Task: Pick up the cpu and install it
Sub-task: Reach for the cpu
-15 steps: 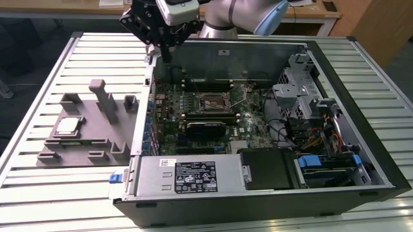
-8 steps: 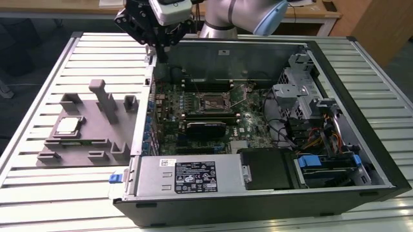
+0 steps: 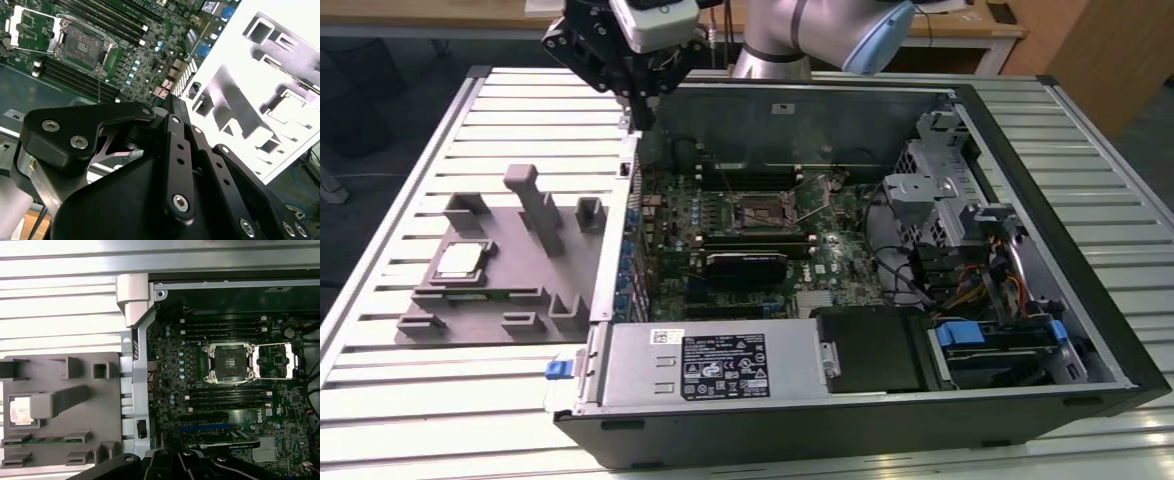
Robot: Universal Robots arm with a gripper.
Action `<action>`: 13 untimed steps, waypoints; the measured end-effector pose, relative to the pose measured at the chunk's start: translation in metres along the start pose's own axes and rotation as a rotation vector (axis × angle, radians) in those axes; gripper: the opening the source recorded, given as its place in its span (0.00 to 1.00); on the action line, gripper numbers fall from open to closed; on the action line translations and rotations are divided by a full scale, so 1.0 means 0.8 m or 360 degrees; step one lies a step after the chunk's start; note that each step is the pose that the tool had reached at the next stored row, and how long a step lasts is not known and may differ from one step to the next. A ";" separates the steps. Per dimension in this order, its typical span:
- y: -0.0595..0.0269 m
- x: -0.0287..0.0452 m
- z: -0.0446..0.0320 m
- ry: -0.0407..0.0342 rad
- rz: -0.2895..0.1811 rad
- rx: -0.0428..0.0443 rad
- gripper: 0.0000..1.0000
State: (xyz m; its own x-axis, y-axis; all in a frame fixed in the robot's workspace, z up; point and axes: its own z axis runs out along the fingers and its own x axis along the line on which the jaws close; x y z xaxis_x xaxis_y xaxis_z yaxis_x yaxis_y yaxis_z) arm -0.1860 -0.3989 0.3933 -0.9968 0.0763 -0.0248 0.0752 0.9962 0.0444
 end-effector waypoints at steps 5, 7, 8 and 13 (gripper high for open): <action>-0.001 0.0081 -0.0002 0.0000 0.0000 0.0000 0.11; -0.001 0.0117 -0.0003 0.0000 0.0000 0.0000 0.11; -0.001 0.0136 -0.0004 0.0000 0.0000 0.0000 0.11; -0.002 0.0219 -0.0007 -0.0001 0.0000 0.0000 0.11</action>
State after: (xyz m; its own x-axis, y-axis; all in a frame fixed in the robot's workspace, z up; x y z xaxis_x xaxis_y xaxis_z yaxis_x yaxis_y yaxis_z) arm -0.2036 -0.3989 0.3933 -0.9968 0.0763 -0.0251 0.0752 0.9962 0.0444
